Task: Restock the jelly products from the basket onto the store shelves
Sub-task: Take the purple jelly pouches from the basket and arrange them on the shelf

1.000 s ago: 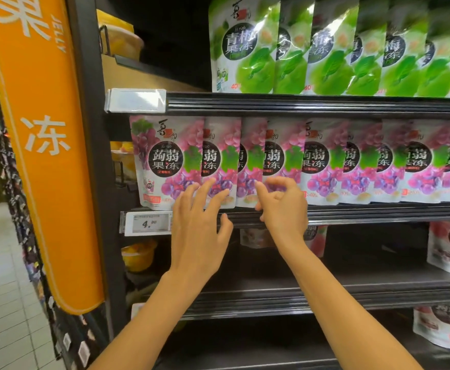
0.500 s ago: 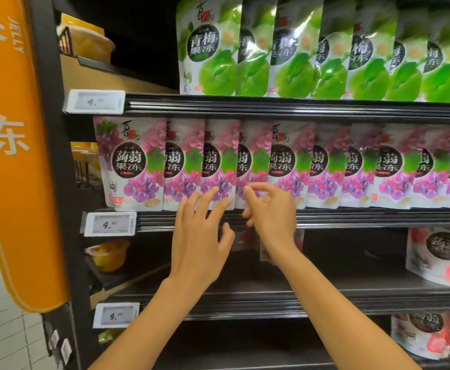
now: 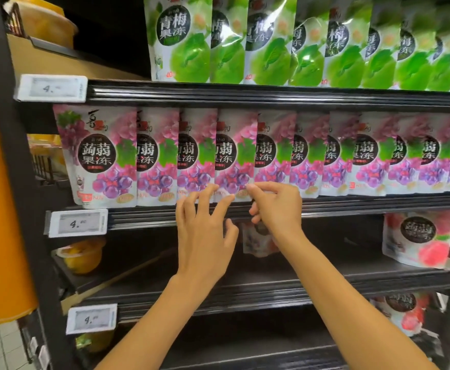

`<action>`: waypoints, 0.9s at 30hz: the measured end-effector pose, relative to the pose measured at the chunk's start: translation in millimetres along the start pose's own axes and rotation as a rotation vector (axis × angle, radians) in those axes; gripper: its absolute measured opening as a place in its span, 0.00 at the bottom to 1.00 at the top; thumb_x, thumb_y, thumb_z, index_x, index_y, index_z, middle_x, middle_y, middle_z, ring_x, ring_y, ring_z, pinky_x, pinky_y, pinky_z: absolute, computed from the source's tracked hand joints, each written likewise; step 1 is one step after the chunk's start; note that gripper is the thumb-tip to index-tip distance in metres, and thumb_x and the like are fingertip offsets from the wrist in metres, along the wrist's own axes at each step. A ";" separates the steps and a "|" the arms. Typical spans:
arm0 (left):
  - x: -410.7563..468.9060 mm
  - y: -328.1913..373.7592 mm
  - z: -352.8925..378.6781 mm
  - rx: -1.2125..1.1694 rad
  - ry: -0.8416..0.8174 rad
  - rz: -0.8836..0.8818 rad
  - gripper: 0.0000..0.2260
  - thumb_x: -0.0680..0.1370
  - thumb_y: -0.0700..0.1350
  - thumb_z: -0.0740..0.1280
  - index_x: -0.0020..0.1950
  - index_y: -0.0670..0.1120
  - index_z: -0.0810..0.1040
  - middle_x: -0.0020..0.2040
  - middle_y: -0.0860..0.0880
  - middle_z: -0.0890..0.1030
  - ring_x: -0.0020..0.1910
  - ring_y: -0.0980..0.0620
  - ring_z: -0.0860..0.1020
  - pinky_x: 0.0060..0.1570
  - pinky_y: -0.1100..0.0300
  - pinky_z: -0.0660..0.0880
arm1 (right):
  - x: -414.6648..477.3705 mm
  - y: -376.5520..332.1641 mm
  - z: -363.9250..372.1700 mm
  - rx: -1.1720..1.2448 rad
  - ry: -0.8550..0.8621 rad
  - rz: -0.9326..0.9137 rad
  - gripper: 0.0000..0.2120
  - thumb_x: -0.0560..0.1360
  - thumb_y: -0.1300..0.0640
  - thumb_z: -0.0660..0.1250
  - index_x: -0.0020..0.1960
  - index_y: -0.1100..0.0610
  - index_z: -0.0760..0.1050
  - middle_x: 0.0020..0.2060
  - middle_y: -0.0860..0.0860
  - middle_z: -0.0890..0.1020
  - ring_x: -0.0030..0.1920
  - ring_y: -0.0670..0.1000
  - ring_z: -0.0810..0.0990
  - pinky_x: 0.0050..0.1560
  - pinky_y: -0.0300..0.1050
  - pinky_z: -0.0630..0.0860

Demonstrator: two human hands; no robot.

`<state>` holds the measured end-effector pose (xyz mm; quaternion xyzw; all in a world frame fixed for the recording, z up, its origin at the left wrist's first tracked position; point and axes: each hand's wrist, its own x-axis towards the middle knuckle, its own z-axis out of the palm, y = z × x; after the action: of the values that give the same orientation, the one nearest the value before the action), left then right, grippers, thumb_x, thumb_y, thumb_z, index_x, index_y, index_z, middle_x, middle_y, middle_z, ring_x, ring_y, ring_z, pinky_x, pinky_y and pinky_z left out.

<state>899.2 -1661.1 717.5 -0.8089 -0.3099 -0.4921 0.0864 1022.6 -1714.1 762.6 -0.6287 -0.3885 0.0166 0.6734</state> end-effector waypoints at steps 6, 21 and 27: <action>0.7 7.3 2.0 -0.026 -0.039 0.041 0.21 0.76 0.45 0.66 0.70 0.52 0.74 0.70 0.49 0.71 0.71 0.44 0.65 0.72 0.44 0.54 | 1.5 1.8 -3.9 0.003 -0.004 -0.004 0.04 0.75 0.47 0.71 0.43 0.46 0.81 0.25 0.51 0.82 0.24 0.50 0.79 0.41 0.56 0.83; 25.2 47.8 31.7 -0.096 0.042 0.002 0.18 0.75 0.43 0.69 0.65 0.49 0.77 0.68 0.47 0.72 0.68 0.43 0.67 0.70 0.43 0.59 | 34.7 32.1 -61.9 -0.069 0.033 -0.060 0.07 0.77 0.52 0.68 0.43 0.53 0.82 0.22 0.52 0.80 0.20 0.50 0.78 0.26 0.37 0.74; 22.6 74.0 45.1 -0.078 0.072 -0.010 0.18 0.75 0.42 0.69 0.65 0.45 0.76 0.67 0.46 0.73 0.67 0.43 0.68 0.68 0.45 0.59 | 41.9 36.3 -82.0 0.036 -0.062 -0.055 0.05 0.77 0.55 0.69 0.45 0.55 0.82 0.21 0.54 0.79 0.18 0.49 0.76 0.21 0.32 0.68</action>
<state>983.4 -1690.3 726.3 -0.7917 -0.2913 -0.5332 0.0636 1113.4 -1753.5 760.0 -0.6047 -0.4260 0.0245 0.6725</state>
